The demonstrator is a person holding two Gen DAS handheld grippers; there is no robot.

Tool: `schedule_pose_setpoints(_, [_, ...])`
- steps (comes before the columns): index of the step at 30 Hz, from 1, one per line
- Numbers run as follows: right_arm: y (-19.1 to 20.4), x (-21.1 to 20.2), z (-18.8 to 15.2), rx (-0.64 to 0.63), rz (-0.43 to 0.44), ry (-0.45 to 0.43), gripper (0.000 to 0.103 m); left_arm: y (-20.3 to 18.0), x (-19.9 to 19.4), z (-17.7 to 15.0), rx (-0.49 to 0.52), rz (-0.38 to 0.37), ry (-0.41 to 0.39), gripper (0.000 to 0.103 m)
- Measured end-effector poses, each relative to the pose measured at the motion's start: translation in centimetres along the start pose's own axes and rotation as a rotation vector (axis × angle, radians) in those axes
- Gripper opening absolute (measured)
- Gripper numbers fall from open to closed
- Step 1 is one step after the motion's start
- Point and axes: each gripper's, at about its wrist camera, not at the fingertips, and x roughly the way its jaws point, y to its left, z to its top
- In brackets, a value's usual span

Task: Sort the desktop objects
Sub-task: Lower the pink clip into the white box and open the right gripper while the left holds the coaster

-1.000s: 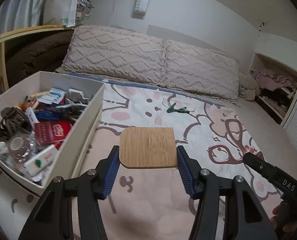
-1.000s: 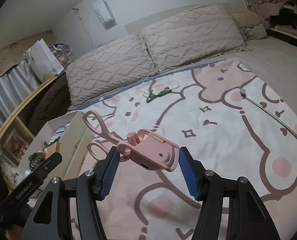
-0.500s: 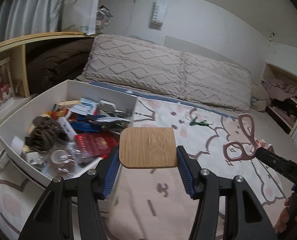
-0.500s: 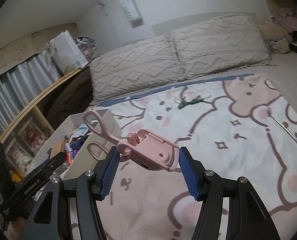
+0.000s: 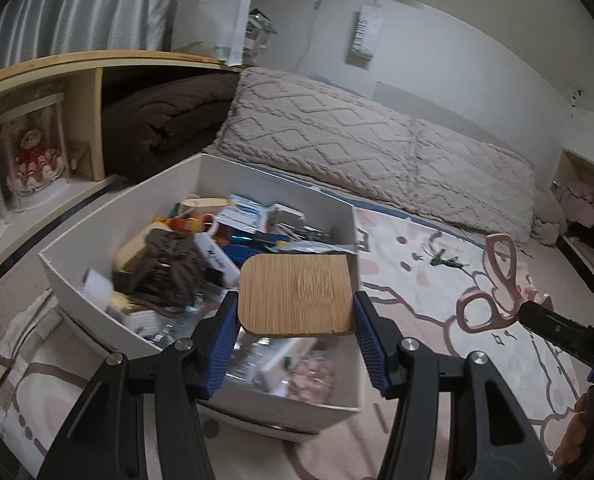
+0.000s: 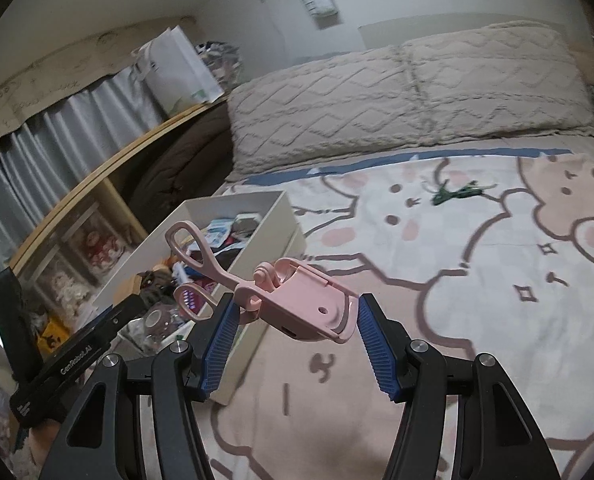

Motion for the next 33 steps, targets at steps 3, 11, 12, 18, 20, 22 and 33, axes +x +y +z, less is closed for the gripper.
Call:
schedule_pose_setpoints(3, [1.3,1.1,0.4,-0.022,0.026,0.017,0.061,1.1,0.1,0.2,-0.005,0.015,-0.007,0.055])
schedule_pose_setpoints(11, [4.4,4.4,2.4,-0.086,0.072,0.051,0.061,4.0,0.4,1.2,-0.015,0.042,-0.025,0.055])
schedule_pose_setpoints(12, [4.7,4.8,2.7,-0.094,0.074,0.054,0.061,4.4,0.5,1.4,-0.017,0.046,-0.027,0.055])
schedule_pose_setpoints(18, [6.7,7.9,4.6,-0.143,0.074,0.088,0.061,6.1,1.0,2.5,-0.025,0.03,-0.028,0.055])
schedule_pose_setpoints(20, [7.4,9.2,5.2,-0.161,0.069,0.1,0.061,6.5,1.2,3.0,-0.018,0.032,-0.034,0.055])
schedule_pose_setpoints(22, [7.9,10.2,5.8,-0.172,0.064,0.109,0.061,6.8,1.2,3.4,-0.014,0.031,-0.038,0.055])
schedule_pose_setpoints(33, [9.9,17.4,8.1,-0.142,0.074,0.28,0.061,7.1,3.0,5.5,0.019,-0.006,-0.016,0.056])
